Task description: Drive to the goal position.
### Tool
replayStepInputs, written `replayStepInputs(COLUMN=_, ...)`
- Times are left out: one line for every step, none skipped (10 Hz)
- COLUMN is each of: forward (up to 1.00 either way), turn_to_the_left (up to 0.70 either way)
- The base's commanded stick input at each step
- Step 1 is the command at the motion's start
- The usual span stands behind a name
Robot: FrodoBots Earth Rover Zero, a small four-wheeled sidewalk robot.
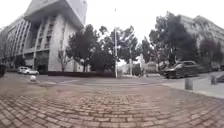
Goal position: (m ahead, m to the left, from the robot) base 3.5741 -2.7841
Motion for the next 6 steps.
replayStepInputs(forward=0.45, turn_to_the_left=0.0)
replayStepInputs(forward=0.45, turn_to_the_left=0.0)
replayStepInputs(forward=0.45, turn_to_the_left=0.0)
replayStepInputs(forward=0.45, turn_to_the_left=0.0)
replayStepInputs(forward=0.45, turn_to_the_left=0.0)
replayStepInputs(forward=0.45, turn_to_the_left=0.0)
